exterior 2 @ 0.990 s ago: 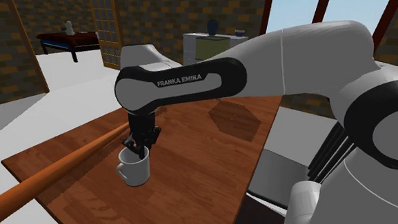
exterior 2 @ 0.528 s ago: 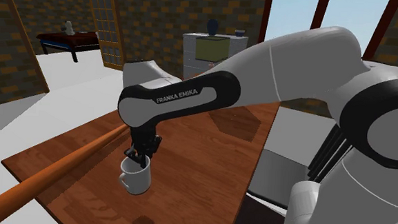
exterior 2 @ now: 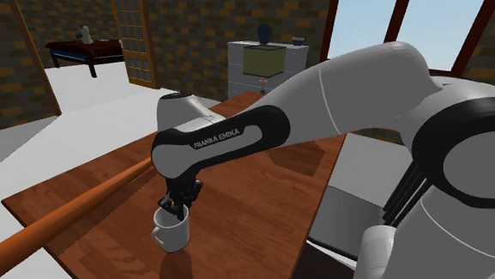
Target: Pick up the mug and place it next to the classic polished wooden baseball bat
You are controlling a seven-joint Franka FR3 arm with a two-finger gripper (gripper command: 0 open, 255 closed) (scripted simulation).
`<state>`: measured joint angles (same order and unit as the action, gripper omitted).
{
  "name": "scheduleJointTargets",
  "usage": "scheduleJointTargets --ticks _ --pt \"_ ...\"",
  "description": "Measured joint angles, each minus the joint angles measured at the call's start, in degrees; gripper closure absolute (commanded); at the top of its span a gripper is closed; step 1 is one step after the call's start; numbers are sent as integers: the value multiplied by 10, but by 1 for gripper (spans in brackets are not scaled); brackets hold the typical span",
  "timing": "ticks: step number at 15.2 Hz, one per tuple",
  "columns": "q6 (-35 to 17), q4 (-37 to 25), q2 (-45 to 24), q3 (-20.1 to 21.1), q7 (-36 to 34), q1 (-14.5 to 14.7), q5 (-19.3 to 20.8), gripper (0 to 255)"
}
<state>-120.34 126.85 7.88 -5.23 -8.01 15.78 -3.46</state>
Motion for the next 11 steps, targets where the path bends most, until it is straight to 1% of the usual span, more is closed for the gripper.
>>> scheduleJointTargets --ticks 4,9,10,11 --pt "-28 16 -12 0 2 1 -2 255" --pt "-30 18 -12 0 2 1 -2 255" --pt "-30 18 -12 0 2 1 -2 0" --pt "-30 18 -12 0 2 1 -2 0"
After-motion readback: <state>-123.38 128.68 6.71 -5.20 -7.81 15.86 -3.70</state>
